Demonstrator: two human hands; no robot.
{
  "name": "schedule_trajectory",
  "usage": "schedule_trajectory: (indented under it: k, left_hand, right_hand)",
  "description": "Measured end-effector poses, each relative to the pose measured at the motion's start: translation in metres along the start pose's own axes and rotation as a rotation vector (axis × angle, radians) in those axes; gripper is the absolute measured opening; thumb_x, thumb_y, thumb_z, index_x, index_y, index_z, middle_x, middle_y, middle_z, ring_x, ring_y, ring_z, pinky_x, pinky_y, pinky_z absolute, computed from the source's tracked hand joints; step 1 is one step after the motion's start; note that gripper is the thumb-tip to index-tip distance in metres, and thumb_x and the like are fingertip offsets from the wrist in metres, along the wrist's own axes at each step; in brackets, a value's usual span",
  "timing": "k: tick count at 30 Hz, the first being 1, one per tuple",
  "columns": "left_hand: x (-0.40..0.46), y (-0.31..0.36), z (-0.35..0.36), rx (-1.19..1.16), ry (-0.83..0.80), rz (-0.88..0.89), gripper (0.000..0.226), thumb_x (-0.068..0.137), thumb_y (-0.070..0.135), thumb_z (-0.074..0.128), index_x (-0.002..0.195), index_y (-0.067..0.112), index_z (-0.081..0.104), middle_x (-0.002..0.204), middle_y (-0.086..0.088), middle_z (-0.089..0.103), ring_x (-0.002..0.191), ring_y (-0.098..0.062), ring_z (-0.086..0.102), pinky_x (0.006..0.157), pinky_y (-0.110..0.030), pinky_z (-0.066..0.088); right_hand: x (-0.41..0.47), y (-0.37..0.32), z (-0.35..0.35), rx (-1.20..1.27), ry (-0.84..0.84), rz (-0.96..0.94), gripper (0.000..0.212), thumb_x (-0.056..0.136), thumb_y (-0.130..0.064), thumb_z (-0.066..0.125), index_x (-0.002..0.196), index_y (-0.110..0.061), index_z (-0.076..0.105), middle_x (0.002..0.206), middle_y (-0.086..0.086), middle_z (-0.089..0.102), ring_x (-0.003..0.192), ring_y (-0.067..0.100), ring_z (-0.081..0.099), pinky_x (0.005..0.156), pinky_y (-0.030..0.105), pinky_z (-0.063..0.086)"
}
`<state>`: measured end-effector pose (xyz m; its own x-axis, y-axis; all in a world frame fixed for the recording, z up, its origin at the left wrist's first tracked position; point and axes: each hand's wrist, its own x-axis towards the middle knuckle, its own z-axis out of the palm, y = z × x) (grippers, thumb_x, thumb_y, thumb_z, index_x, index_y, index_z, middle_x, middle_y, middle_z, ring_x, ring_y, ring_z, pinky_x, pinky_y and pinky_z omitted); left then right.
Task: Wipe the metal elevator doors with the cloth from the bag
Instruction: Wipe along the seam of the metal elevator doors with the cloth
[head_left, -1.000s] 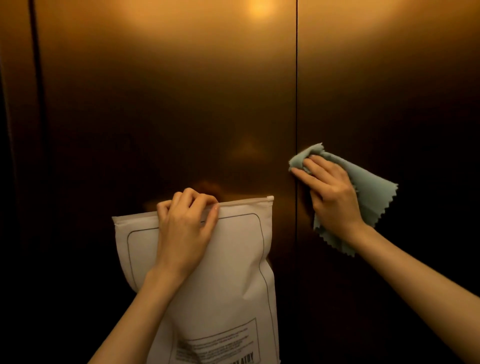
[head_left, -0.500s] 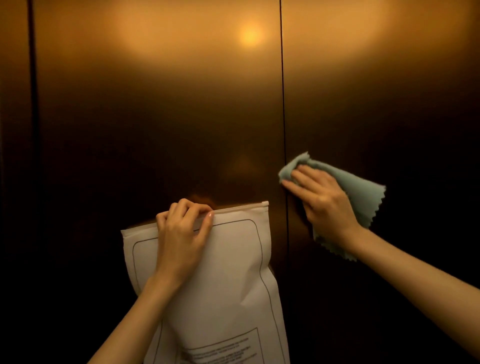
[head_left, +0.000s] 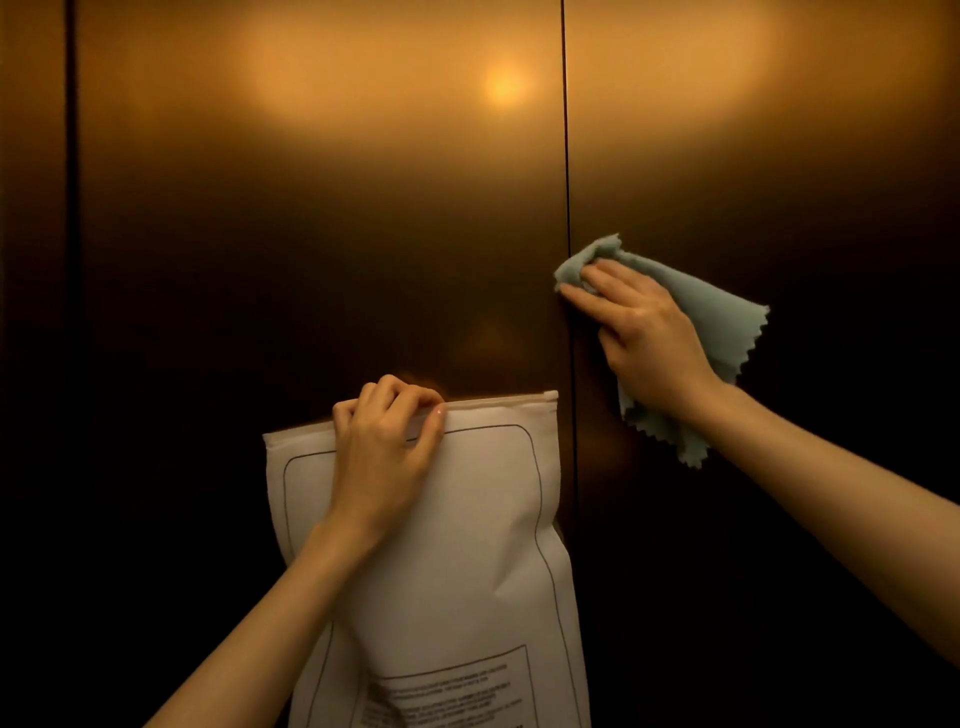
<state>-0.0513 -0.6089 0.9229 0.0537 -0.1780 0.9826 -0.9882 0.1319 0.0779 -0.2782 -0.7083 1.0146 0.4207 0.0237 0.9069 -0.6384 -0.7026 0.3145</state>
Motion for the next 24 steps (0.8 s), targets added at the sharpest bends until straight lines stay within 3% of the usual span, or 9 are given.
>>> schedule_trajectory:
  k: [3,9,12,15,18,21,24]
  left_hand:
    - [-0.001,-0.005,-0.001,0.02,-0.003,0.013,0.035,0.09,0.041,0.038,0.091,0.017,0.064,0.091,0.001,0.057,0.087,-0.009,0.044,0.081,-0.024,0.021]
    - [0.008,-0.015,-0.003,0.057,0.015,0.044,0.032,0.09,0.037,0.041,0.091,0.014,0.064,0.089,-0.002,0.058,0.085,-0.017,0.051,0.079,-0.021,0.02]
    - [0.012,-0.01,-0.002,0.055,0.036,0.068,0.03,0.09,0.035,0.043,0.091,0.013,0.064,0.088,-0.003,0.058,0.084,-0.016,0.05,0.077,-0.021,0.02]
    - [0.011,-0.007,-0.002,0.045,0.05,0.088,0.03,0.09,0.034,0.043,0.092,0.013,0.065,0.088,-0.003,0.058,0.084,-0.014,0.048,0.077,-0.022,0.02]
    - [0.008,-0.005,-0.002,0.041,0.04,0.102,0.029,0.09,0.034,0.044,0.092,0.015,0.065,0.088,-0.001,0.057,0.083,-0.011,0.045,0.077,-0.022,0.019]
    - [0.002,-0.007,-0.004,0.042,0.039,0.108,0.03,0.09,0.035,0.043,0.092,0.015,0.065,0.088,-0.001,0.057,0.084,-0.01,0.045,0.077,-0.021,0.019]
    - [0.007,-0.007,-0.007,0.044,0.049,0.118,0.03,0.09,0.035,0.043,0.091,0.015,0.065,0.087,-0.001,0.057,0.084,-0.009,0.044,0.077,-0.021,0.019]
  right_hand:
    - [-0.03,-0.001,0.006,-0.08,-0.046,-0.111,0.044,0.085,-0.012,0.036,0.123,-0.009,0.059,0.126,0.017,0.059,0.12,0.035,0.052,0.102,0.045,0.037]
    - [-0.026,0.013,0.001,-0.123,-0.142,-0.18,0.046,0.085,-0.014,0.035,0.124,-0.013,0.059,0.127,0.013,0.059,0.121,0.031,0.052,0.102,0.045,0.038]
    - [-0.001,0.014,-0.006,-0.094,-0.11,-0.085,0.046,0.088,-0.007,0.042,0.132,-0.016,0.051,0.139,0.012,0.049,0.132,0.03,0.04,0.108,0.044,0.029]
    - [0.023,0.015,-0.013,-0.053,-0.112,-0.005,0.051,0.092,-0.005,0.044,0.14,-0.022,0.039,0.15,0.005,0.034,0.141,0.021,0.023,0.113,0.034,0.014]
    - [0.032,0.017,-0.016,-0.062,-0.116,-0.002,0.052,0.093,-0.008,0.043,0.142,-0.023,0.035,0.152,0.003,0.029,0.142,0.019,0.018,0.114,0.032,0.011]
    - [0.022,0.016,-0.012,-0.072,-0.121,-0.022,0.05,0.092,-0.008,0.046,0.14,-0.02,0.039,0.149,0.006,0.035,0.14,0.022,0.024,0.112,0.032,0.012]
    - [0.003,0.015,-0.007,-0.126,-0.098,-0.109,0.046,0.086,-0.014,0.042,0.131,-0.014,0.052,0.136,0.012,0.052,0.13,0.03,0.043,0.106,0.039,0.027]
